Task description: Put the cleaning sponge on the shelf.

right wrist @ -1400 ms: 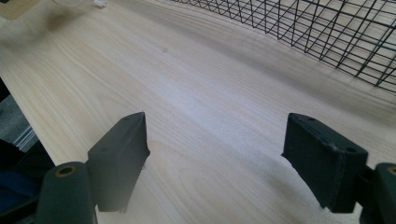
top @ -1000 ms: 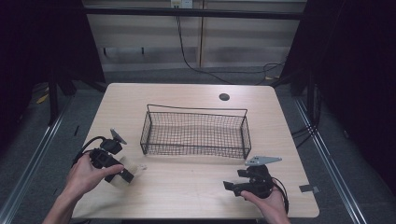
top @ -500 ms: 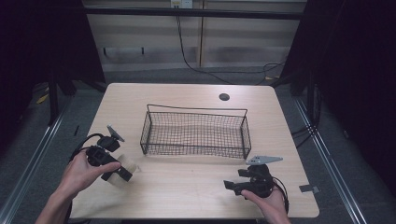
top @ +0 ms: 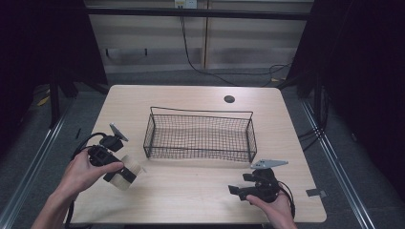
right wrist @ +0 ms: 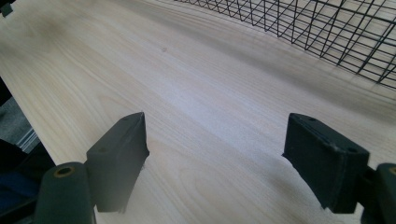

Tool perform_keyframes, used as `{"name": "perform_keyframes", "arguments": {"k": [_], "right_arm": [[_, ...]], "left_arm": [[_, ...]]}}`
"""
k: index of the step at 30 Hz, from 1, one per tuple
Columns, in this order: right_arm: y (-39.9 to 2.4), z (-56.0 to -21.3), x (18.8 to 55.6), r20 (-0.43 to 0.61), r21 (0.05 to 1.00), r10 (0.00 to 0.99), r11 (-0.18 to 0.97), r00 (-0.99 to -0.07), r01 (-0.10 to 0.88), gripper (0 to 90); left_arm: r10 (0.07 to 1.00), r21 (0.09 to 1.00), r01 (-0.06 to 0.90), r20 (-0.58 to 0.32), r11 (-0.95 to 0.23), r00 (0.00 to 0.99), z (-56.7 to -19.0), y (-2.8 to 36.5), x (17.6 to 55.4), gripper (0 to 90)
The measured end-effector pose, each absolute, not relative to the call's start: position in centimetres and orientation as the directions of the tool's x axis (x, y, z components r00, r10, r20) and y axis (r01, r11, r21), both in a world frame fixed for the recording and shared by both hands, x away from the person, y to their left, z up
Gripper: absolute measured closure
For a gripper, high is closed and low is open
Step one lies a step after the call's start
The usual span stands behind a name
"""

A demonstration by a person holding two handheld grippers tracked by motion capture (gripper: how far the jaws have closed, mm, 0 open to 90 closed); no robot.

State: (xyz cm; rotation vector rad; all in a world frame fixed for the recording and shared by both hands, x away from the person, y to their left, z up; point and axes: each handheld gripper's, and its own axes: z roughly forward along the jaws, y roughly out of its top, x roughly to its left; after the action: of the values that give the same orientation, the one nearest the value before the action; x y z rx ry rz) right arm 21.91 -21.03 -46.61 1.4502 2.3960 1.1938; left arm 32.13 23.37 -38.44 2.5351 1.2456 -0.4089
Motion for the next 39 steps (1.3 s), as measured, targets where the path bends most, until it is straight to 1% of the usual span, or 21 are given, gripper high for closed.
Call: {"name": "perform_keyframes", "arguments": {"k": [2,4,16,21,29,33,35,36,39], "right_arm": [[-21.0,-46.6,21.9,0.296,0.663,0.786,0.241,-0.543,0.709,20.8],[-21.0,-46.6,21.9,0.295,0.661,0.785,0.243,-0.544,0.710,20.8],[-20.9,-46.6,22.0,0.298,0.658,0.783,0.246,-0.546,0.712,20.6],[-20.9,-46.6,22.0,0.299,0.659,0.780,0.248,-0.550,0.710,20.5],[-20.8,-46.6,22.0,0.299,0.656,0.779,0.251,-0.551,0.712,20.4],[-20.9,-46.7,22.0,0.300,0.656,0.779,0.250,-0.550,0.712,20.3],[-20.9,-46.7,22.0,0.301,0.654,0.778,0.252,-0.551,0.713,20.3],[-20.9,-46.7,22.0,0.301,0.654,0.778,0.252,-0.551,0.713,20.3],[-20.8,-46.7,22.0,0.299,0.655,0.777,0.255,-0.554,0.711,20.3]], "left_arm": [[0.718,0.124,0.798,-0.372,-0.590,0.588,-38.3,23.4,32.2,27.7],[0.731,0.117,0.798,-0.342,-0.591,0.591,-38.2,23.4,32.3,27.6],[0.693,0.146,0.787,-0.397,-0.599,0.601,-36.7,22.9,33.0,27.7],[0.693,0.157,0.787,-0.394,-0.596,0.603,-35.5,22.4,33.2,27.7],[0.671,0.164,0.764,-0.387,-0.625,0.632,-33.6,21.5,33.7,27.7],[0.662,0.174,0.759,-0.396,-0.627,0.637,-32.7,21.3,33.8,27.7],[0.670,0.177,0.768,-0.396,-0.616,0.628,-32.5,21.1,33.8,27.7],[0.657,0.169,0.753,-0.392,-0.636,0.644,-32.4,21.1,33.9,27.7],[0.658,0.179,0.758,-0.400,-0.627,0.638,-32.2,20.9,34.0,27.7]]}}
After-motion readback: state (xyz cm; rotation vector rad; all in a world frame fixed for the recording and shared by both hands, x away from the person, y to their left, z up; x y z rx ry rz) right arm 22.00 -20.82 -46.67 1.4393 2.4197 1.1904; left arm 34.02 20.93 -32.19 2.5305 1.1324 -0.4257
